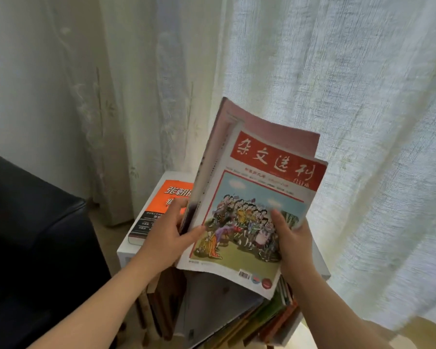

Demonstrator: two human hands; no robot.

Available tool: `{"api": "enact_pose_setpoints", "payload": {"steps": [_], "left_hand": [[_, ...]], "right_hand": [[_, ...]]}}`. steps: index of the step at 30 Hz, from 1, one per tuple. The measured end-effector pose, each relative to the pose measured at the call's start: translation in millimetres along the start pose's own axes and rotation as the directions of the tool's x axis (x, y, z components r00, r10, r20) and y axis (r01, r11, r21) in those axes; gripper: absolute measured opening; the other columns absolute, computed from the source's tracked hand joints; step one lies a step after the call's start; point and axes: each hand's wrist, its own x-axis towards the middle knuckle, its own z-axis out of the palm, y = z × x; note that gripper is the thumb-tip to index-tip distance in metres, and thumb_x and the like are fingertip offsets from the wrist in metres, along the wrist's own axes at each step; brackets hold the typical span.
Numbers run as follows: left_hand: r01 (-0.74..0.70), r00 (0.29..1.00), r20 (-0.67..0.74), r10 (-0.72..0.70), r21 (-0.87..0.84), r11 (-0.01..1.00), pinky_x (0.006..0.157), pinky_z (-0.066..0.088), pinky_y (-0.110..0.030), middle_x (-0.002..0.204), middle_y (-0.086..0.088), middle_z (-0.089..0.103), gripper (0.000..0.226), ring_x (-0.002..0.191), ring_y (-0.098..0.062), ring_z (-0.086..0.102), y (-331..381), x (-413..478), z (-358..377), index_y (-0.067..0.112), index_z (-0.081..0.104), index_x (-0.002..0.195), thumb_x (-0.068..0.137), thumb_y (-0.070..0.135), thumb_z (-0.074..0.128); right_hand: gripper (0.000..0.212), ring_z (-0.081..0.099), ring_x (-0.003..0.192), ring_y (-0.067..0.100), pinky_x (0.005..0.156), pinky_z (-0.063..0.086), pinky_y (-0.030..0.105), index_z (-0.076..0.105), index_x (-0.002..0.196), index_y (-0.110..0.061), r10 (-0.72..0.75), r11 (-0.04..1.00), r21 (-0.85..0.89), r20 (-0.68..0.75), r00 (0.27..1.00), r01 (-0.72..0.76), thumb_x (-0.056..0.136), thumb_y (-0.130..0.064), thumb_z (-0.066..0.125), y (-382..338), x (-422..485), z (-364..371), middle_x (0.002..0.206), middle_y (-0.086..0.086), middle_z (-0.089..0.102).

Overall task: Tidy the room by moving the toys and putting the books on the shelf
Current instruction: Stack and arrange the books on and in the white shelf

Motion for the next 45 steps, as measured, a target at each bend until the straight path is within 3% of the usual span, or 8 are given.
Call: {"api": "enact_pose_setpoints", "payload": {"steps": [6,11,18,29,33,38,40,45], "left_hand": [[0.148,0.989,0.005,-0.149,-0.173,0.974,0.085,0.052,-0.027,0.105,0.019,0.065,0.047,0.097,-0.001,0.063,-13,-8,9,0.034,0.054,0.108,0.072,0.014,0.077],[0.159,0.967,-0.110,-0.232,-0.452,0.878,0.074,0.057,-0.028,0.085,0.017,0.074,0.036,0.084,-0.004,0.070,-4,-9,13,0.032,0.067,0.089,0.068,0.004,0.077],[0.244,0.969,0.050,-0.243,-0.380,0.892,0.070,0.057,-0.021,0.088,0.018,0.073,0.041,0.087,-0.004,0.069,-25,-42,1,0.028,0.065,0.096,0.065,0.004,0.076],[0.344,0.936,0.106,-0.335,-0.079,0.936,0.091,0.052,-0.034,0.093,0.013,0.072,0.042,0.095,-0.006,0.066,-74,-85,2,0.037,0.070,0.088,0.060,0.010,0.085],[0.298,0.955,0.018,-0.298,-0.104,0.949,0.088,0.053,-0.032,0.101,0.018,0.071,0.048,0.097,-0.003,0.066,-83,-110,4,0.053,0.066,0.088,0.055,0.026,0.088],[0.290,0.955,-0.016,-0.297,0.270,0.918,0.075,0.048,-0.012,0.107,0.005,0.069,0.042,0.090,-0.003,0.061,-93,-122,3,0.022,0.065,0.112,0.072,0.030,0.078],[0.247,0.967,-0.030,-0.254,0.363,0.898,0.075,0.052,-0.019,0.101,0.002,0.072,0.051,0.089,-0.009,0.065,-94,-122,1,0.018,0.069,0.108,0.068,0.050,0.072],[0.035,0.999,-0.035,-0.018,0.583,0.812,0.047,0.045,-0.009,0.063,0.009,0.070,0.050,0.071,-0.002,0.061,-96,-121,9,0.019,0.075,0.082,0.064,0.056,0.048]], "right_hand": [[0.033,0.071,0.084,0.015,0.072,0.059,0.033,0.059,0.101,-0.030,-0.115,0.984,-0.127,0.072,0.991,0.123,0.071,-0.033,0.072,-7,-8,-1,0.094,-0.001,0.072],[0.029,0.069,0.077,0.002,0.058,0.054,0.014,0.058,0.100,-0.029,-0.146,0.974,-0.155,0.142,0.979,0.168,0.076,-0.021,0.073,-15,-10,4,0.092,-0.006,0.070],[0.038,0.071,0.086,0.016,0.073,0.059,0.027,0.061,0.101,-0.020,0.148,0.978,-0.194,0.402,0.904,-0.074,0.064,-0.024,0.072,-2,-29,-15,0.094,0.000,0.074],[0.023,0.066,0.084,0.004,0.061,0.051,0.009,0.066,0.091,-0.024,0.351,0.904,-0.382,0.409,0.842,-0.191,0.076,-0.006,0.072,43,-68,-26,0.088,-0.010,0.072],[0.022,0.065,0.091,0.009,0.079,0.054,0.024,0.066,0.087,-0.030,0.359,0.862,-0.486,0.391,0.847,-0.141,0.078,-0.011,0.072,59,-72,-20,0.092,-0.011,0.070],[0.021,0.059,0.093,0.008,0.087,0.049,0.026,0.059,0.093,-0.035,0.353,0.757,-0.651,0.335,0.873,-0.056,0.079,-0.027,0.072,81,-76,-12,0.095,-0.014,0.063],[0.024,0.057,0.096,0.010,0.089,0.049,0.029,0.057,0.101,-0.032,0.341,0.733,-0.678,0.302,0.890,-0.051,0.081,-0.028,0.070,89,-76,-7,0.101,-0.011,0.061],[0.020,0.065,0.093,0.023,0.085,0.056,0.042,0.057,0.096,-0.022,0.556,0.793,-0.359,0.098,0.825,-0.491,0.083,-0.012,0.068,113,-75,7,0.106,0.007,0.065]]}}
